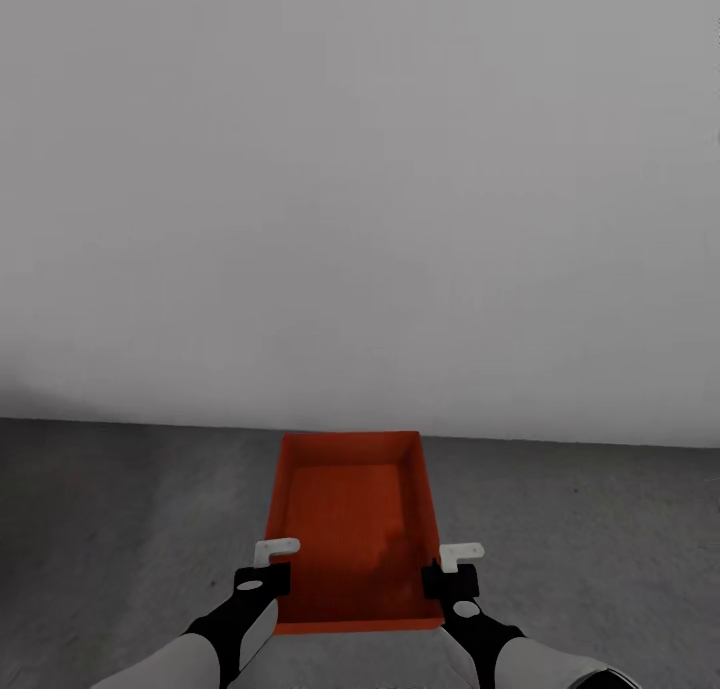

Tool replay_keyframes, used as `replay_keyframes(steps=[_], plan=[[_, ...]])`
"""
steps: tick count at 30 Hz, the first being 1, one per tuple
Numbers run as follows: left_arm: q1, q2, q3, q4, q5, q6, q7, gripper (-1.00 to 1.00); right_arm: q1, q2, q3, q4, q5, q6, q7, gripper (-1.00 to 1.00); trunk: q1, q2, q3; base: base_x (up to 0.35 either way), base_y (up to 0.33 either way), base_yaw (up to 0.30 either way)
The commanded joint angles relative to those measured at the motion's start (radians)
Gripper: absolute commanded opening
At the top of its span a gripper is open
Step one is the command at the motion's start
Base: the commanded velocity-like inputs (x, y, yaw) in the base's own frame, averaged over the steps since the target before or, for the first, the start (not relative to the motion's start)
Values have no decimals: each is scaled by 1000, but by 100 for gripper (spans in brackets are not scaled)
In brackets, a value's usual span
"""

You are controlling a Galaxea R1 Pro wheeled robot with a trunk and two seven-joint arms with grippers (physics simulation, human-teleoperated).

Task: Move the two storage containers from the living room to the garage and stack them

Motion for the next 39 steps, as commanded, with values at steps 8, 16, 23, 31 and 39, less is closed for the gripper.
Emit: replay_keyframes(steps=[8, 16, 23, 31, 39], plan=[[0, -3, -1, -5, -1, -22, 5, -100, -1, 0, -63, 6, -43, -10, -2, -100, 0, -1, -14, 0, 0, -95], [0, -3, -2, -5, -1, -22, 5, -100, -1, 0, -63, 6, -43, -11, -2, -100, 0, -1, -26, 0, 0, -95], [0, -3, -2, -5, 0, -22, 5, -100, -1, 0, -63, 6, -43, -11, -2, -100, 0, -1, -38, 0, 0, -95], [0, -3, -2, -5, -1, -22, 5, -100, -1, 0, -63, 6, -43, -11, -2, -100, 0, -1, -50, 0, 0, -95], [0, -3, -2, -5, -1, -22, 5, -100, -1, 0, -63, 6, -43, -11, -2, -100, 0, -1, -63, 0, 0, -95]])
